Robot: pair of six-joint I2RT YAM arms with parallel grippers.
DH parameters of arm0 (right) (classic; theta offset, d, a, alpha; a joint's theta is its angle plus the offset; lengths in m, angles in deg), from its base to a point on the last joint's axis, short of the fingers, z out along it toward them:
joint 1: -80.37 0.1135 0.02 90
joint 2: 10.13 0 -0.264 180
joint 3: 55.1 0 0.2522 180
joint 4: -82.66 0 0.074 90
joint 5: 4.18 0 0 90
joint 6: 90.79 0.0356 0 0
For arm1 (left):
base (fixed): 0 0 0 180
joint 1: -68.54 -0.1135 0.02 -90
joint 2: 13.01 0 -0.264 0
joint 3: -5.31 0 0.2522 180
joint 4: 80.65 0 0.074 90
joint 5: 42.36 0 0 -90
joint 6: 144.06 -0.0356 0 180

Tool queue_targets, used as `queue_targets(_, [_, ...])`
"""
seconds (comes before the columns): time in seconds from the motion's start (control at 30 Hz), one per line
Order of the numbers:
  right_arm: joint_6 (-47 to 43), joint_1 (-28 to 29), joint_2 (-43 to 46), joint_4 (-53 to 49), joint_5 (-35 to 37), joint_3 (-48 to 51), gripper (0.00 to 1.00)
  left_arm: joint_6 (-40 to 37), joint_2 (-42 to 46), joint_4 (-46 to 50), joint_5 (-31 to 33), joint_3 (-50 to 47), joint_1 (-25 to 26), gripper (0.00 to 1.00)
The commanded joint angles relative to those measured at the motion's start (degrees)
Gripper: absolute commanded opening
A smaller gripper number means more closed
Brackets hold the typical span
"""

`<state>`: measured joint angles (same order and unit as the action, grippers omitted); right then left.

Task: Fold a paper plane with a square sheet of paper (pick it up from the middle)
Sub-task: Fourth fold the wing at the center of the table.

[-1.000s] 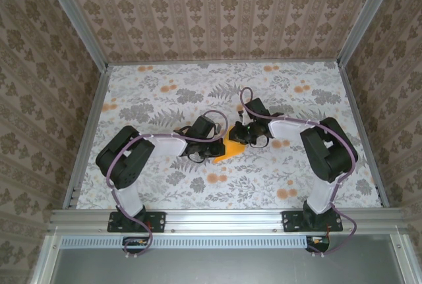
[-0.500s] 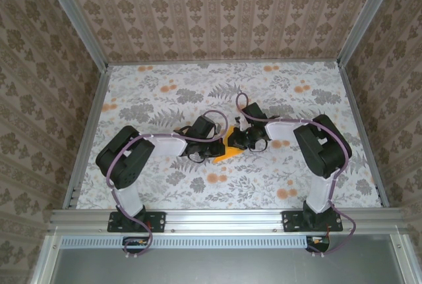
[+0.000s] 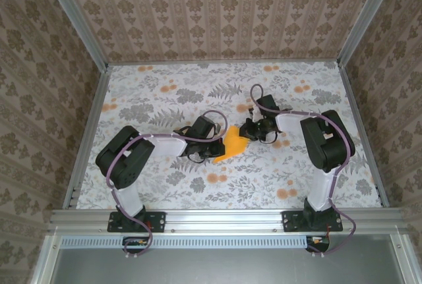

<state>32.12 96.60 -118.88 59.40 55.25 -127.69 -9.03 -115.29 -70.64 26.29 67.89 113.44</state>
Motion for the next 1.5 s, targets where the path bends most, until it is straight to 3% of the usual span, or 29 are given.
queue_targets(0.0, [-1.61,-2.76,-1.07,-1.83,4.02,-1.49,0.12,0.37,-2.22,7.26,0.82,-2.25,-0.48,0.0])
queue_targets(0.23, [-0.47,-3.16,4.48,1.36,2.09,0.17,0.12,0.12,-2.11,7.36,0.51,-1.67,-0.54,0.0])
queue_targets(0.37, [0.38,-0.56,7.05,2.76,0.51,2.58,0.12,0.23,-2.22,7.15,0.46,-1.58,-0.52,0.0])
queue_targets(0.67, [1.28,6.45,2.09,2.54,-0.33,2.61,0.1,0.23,-2.4,7.47,0.55,-1.19,-0.53,0.0])
queue_targets(1.1, [0.99,-4.75,-0.42,-1.22,6.3,-1.15,0.09,0.69,-2.62,6.92,0.06,-1.76,-0.62,0.0])
queue_targets(1.3, [0.93,-3.78,7.71,-1.15,4.76,0.2,0.1,0.44,-2.15,3.81,-0.91,-2.33,-0.74,0.0])
queue_targets(1.47, [4.86,0.66,11.86,2.52,1.3,5.83,0.1,-0.52,-2.35,3.75,-0.81,-1.09,-0.7,0.0])
